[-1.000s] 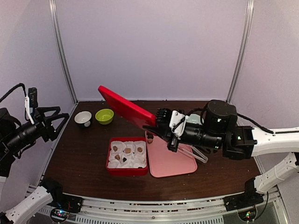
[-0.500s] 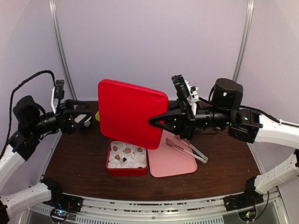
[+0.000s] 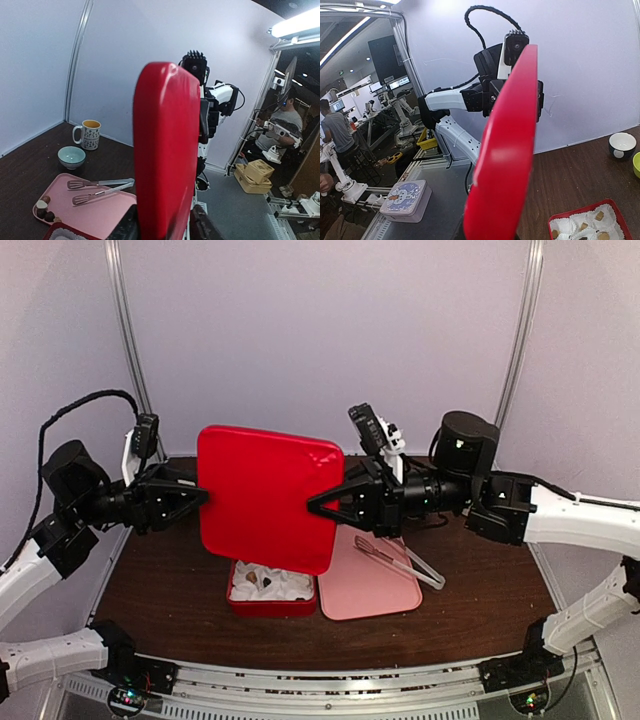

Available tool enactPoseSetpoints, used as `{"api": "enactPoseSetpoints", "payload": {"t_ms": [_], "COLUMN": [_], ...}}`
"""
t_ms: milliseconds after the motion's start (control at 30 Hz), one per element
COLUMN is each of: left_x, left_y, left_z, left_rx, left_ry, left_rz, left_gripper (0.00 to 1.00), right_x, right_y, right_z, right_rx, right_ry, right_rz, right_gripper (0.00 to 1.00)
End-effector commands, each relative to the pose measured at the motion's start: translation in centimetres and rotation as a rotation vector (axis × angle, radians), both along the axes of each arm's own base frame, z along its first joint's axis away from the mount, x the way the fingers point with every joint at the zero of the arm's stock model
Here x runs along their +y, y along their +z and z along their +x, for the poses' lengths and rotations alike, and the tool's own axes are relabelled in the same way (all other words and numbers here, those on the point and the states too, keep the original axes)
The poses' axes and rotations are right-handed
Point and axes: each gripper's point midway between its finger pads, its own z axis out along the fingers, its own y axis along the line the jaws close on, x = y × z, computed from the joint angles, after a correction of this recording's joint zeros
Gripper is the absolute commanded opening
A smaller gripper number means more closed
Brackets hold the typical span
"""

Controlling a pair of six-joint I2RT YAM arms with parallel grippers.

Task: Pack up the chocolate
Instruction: Pick up the box lid.

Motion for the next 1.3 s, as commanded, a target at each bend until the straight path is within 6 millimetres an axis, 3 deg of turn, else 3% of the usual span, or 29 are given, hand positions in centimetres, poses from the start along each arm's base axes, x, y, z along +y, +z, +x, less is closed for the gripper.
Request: {"api": "enactPoseSetpoints", "payload": {"t_ms": [0,100,267,400,567,767,900,1267], "left_x": [-0.1,-0.2,0.0,0.6,1.0,2.6,2.9,3.2], "left_y": [1.0,0.8,1.0,0.3,0.5,-0.5,-1.9,-9.4], "left_z": [0.0,0.4,1.6,3.9,4.6,6.8,7.7,10.7], "left_rx": [-0.019,0.0,0.035,0.133,0.225,0.327,0.372,0.537], "left_ry": [-0.004,0.008,0.07,0.181,0.192,0.346,0.403,0.581], "left_rz": [-0.026,-0.024,-0.037,-0.129,-0.24,-0.301,-0.276,-0.064], "left_gripper": [0.22,0.15,0.0,0.0,0.0,0.0,0.0,0.0], "right_x": [0.0,0.1,-0.1,-0.5,-1.2,-0.9,0.0,1.0], "right_y": [1.0,0.9,0.7,0.3,-0.9,-3.1,-5.4,-9.9], "right_z": [0.0,0.5,1.9,3.2,4.9,7.0,8.6,11.3], "right_rx": [0.029,0.069,0.127,0.171,0.237,0.31,0.358,0.447], "right_ry": [0.045,0.05,0.031,-0.007,-0.081,-0.178,-0.238,-0.327], "right_rz": [0.074,0.095,0.116,0.144,0.184,0.173,0.121,0.039], "right_gripper": [0.0,0.02,0.22,0.23,0.22,0.36,0.37,0.38]}}
